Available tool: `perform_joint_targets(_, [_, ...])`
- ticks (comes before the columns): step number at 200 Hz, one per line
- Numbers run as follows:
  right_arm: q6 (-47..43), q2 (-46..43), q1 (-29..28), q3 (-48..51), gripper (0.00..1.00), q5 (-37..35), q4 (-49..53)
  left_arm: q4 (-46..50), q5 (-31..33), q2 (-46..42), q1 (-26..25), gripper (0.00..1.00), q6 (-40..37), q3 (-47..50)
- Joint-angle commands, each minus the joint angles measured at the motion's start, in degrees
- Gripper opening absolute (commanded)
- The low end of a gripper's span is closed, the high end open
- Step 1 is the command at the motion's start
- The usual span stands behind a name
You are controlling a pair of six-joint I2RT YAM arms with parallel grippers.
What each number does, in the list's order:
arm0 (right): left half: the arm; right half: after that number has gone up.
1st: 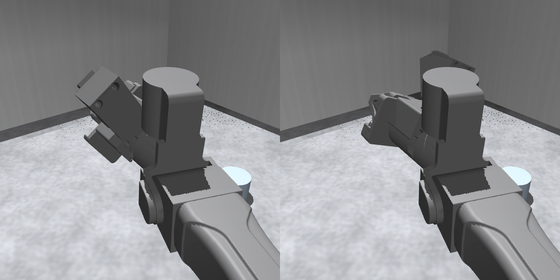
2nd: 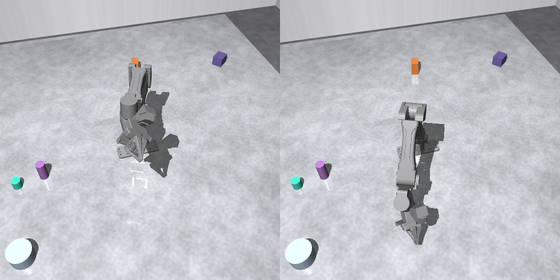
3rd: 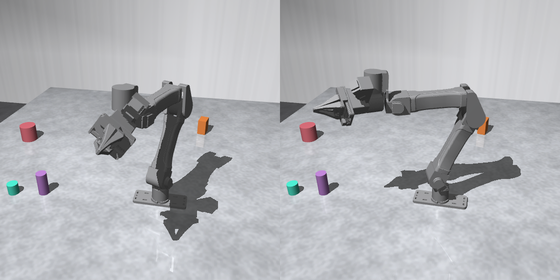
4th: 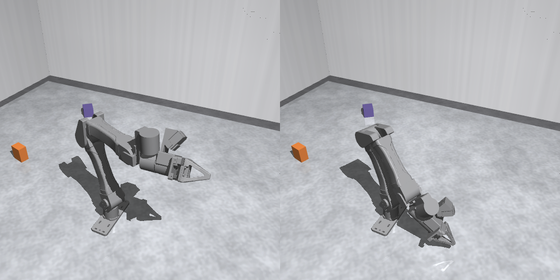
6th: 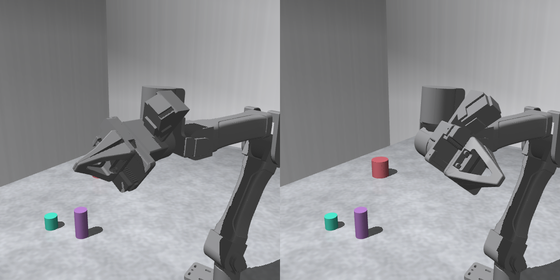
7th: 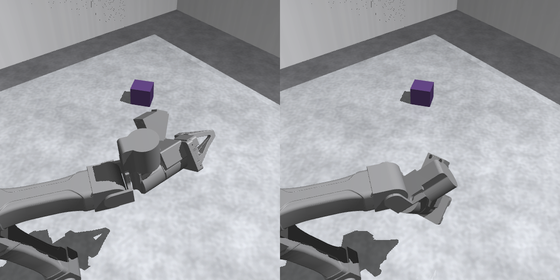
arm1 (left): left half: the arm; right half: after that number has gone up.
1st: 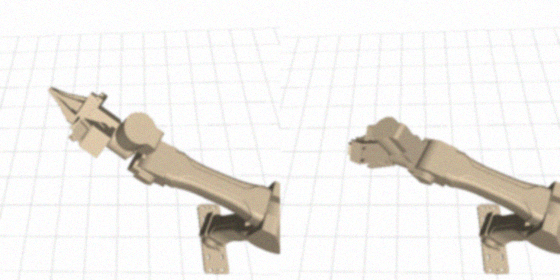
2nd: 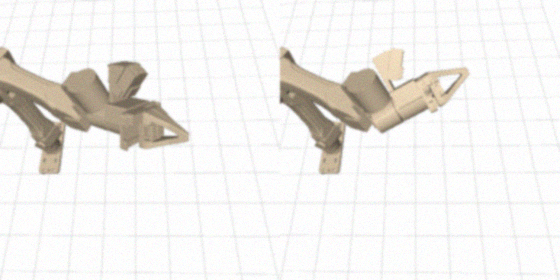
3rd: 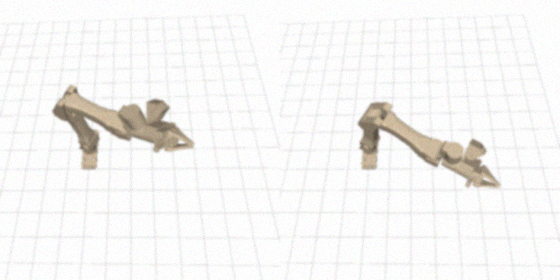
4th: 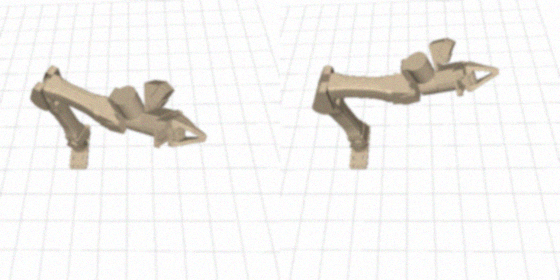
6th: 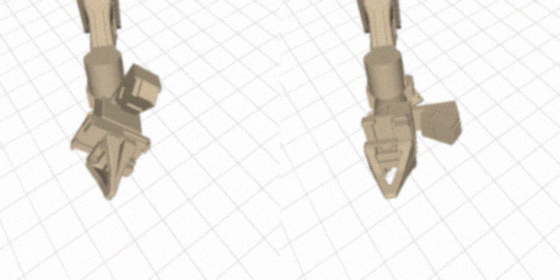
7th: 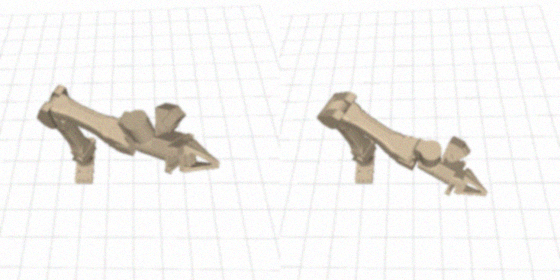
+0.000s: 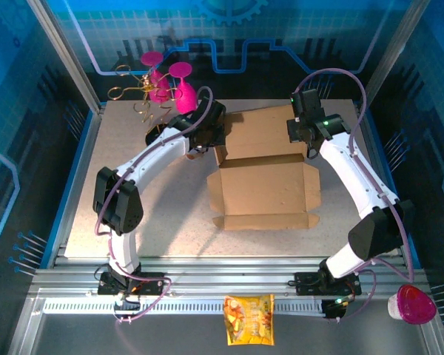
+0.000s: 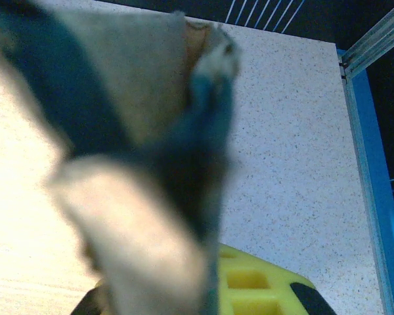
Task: Fold the paper box
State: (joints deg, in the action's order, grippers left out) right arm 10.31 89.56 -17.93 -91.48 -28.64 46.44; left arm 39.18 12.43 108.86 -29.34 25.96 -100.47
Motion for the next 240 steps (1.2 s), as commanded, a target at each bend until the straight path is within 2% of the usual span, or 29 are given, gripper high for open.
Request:
perform_joint_targets(1, [0.77,-0.28,0.18,-0.79,0.00,-0.45,-0.20,1.87,2.34,-0.28,-0.09,0.20,-0.46,-1.15])
perform_joint_targets(11, [0.77,-0.10,0.26,-0.79,0.00,-0.39,-0.20,1.73,0.78,-0.71,-0.03,0.37,-0.23,-0.83])
perform_joint_targets(25, [0.77,-0.09,0.62,-0.52,0.00,0.40,-0.63,1.24,-1.82,-1.39,0.00,0.47,0.52,-0.28])
perform_joint_targets(47, [0.43,0.04,1.45,-0.18,0.00,2.28,-1.18,-1.77,-5.83,-4.06,0.01,0.57,2.55,3.37])
perform_joint_targets(76, [0.07,0.99,2.39,-0.87,0.00,4.58,-0.64,-1.37,-7.79,-4.34,0.46,0.63,3.45,4.94])
perform_joint_targets(96, [-0.11,1.66,2.60,-1.33,0.00,5.18,0.05,-2.38,-8.79,-4.11,0.74,0.61,3.53,5.89])
perform_joint_targets(114, [0.01,1.84,2.59,-1.29,0.00,5.38,0.23,-2.94,-9.59,-3.33,0.88,0.48,3.86,5.90])
perform_joint_targets(134, [-0.11,1.85,2.55,-1.13,0.00,4.62,0.41,-3.01,-9.34,-2.31,0.97,0.12,3.91,5.43])
perform_joint_targets(147, [-0.41,1.76,2.38,-1.00,0.00,3.27,0.54,-2.65,-8.29,-2.19,0.92,0.00,4.00,5.13])
perform_joint_targets(224, [-2.50,-0.89,-0.61,2.78,0.00,-0.69,-5.64,-0.96,-4.95,-2.54,0.50,0.00,3.88,2.36])
perform_joint_targets(227, [-2.44,-0.78,-0.57,2.73,0.00,-0.52,-5.65,-0.87,-5.02,-2.56,0.48,0.05,3.91,2.18])
perform_joint_targets(233, [-2.35,-0.54,-0.51,2.54,0.00,-0.18,-5.42,-0.54,-5.18,-2.51,0.45,0.21,3.93,1.88])
perform_joint_targets(240, [-2.02,-0.06,-0.35,2.25,0.00,0.19,-4.88,0.08,-5.11,-2.47,0.39,0.33,4.00,1.18])
